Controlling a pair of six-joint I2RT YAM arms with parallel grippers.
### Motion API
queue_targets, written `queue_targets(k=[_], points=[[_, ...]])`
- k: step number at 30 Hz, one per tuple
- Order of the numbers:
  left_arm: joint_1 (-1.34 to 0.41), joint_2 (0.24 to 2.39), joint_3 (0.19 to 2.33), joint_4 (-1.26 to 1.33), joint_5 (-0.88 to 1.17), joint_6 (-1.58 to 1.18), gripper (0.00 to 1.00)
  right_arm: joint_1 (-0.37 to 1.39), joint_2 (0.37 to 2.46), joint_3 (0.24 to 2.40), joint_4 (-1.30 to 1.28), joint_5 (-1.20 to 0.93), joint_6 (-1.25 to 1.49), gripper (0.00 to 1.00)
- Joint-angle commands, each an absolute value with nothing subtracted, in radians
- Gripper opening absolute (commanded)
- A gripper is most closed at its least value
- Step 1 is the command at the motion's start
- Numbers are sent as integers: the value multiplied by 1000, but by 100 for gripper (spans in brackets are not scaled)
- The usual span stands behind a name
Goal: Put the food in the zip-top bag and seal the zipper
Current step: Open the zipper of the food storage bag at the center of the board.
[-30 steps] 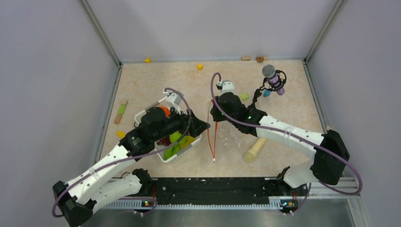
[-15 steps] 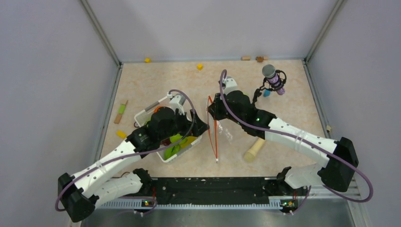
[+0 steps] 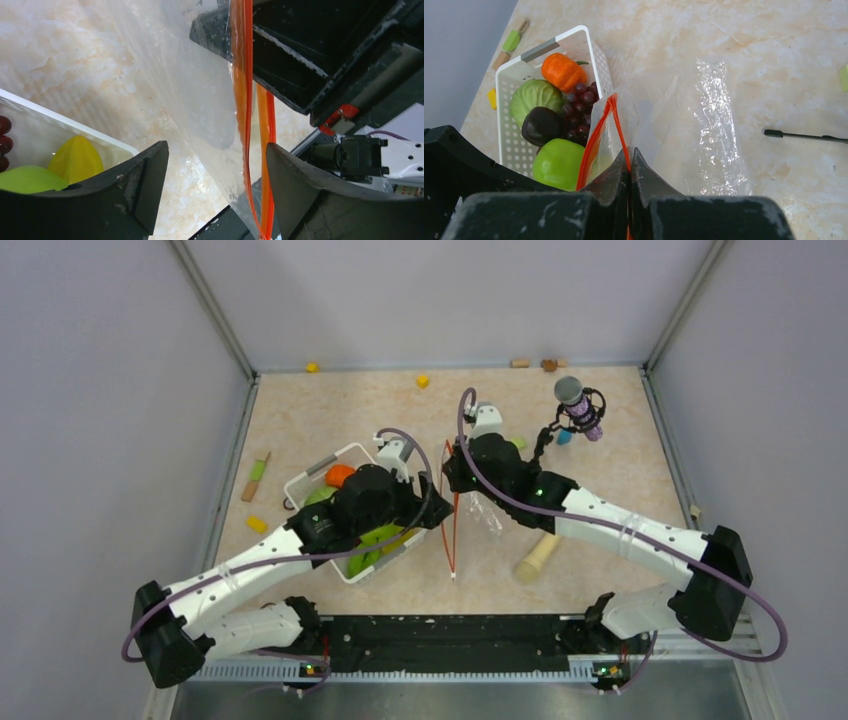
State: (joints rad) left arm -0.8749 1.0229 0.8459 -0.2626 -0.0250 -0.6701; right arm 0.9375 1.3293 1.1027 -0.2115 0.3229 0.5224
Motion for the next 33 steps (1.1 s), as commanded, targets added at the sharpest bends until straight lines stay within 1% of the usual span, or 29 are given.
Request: queue_targets(k=[1, 4, 5, 7, 9, 10, 11, 12, 13, 14, 15, 16, 18, 20, 22, 25, 27, 29, 31, 33], points=[[-897, 1061, 912, -273, -119, -652, 73, 953, 1333, 1162, -202, 366, 526, 0], [-905, 1073, 920, -300, -160, -653, 56, 953, 1321, 1151, -201, 370, 515, 0], [-905, 1074, 919, -301, -164, -653, 49, 953, 1313, 1147, -200, 369, 508, 0], [-907, 1076, 919, -301, -171, -652, 41, 953, 1304, 1136, -195, 366, 500, 0], [-908, 1081, 920, -301, -176, -650, 29, 953, 1297, 1128, -190, 359, 495, 2], [-908, 1086, 922, -300, -175, -649, 20, 954, 1294, 1124, -188, 352, 494, 2], [-908, 1091, 924, -298, -171, -648, 8, 953, 1293, 1119, -183, 347, 495, 3], [-908, 1097, 927, -297, -169, -650, 0, 954, 1292, 1115, -178, 342, 494, 4], [-910, 1100, 930, -294, -168, -654, 0, 954, 1294, 1110, -178, 344, 496, 8], [-910, 1101, 932, -289, -171, -661, 0, 954, 1299, 1106, -179, 349, 494, 14], [-911, 1101, 934, -284, -174, -670, 0, 954, 1305, 1102, -186, 357, 496, 25], [-912, 1099, 940, -280, -183, -678, 0, 953, 1317, 1099, -200, 370, 506, 33], [-916, 1095, 951, -279, -215, -689, 0, 968, 1333, 1087, -225, 416, 529, 44], [-920, 1088, 962, -281, -252, -699, 0, 997, 1341, 1072, -239, 469, 540, 49], [-920, 1088, 969, -284, -294, -716, 0, 1029, 1344, 1058, -247, 516, 557, 52], [-921, 1081, 974, -273, -310, -722, 0, 1057, 1354, 1039, -269, 532, 585, 52], [-922, 1078, 982, -276, -312, -711, 0, 1063, 1353, 1032, -298, 564, 611, 47], [-922, 1071, 992, -300, -340, -709, 0, 1064, 1342, 1031, -329, 600, 623, 36], [-922, 1062, 1000, -340, -378, -708, 0, 1063, 1322, 1028, -359, 641, 627, 21], [-922, 1049, 1009, -384, -413, -701, 0, 1063, 1290, 1025, -397, 692, 620, 14]])
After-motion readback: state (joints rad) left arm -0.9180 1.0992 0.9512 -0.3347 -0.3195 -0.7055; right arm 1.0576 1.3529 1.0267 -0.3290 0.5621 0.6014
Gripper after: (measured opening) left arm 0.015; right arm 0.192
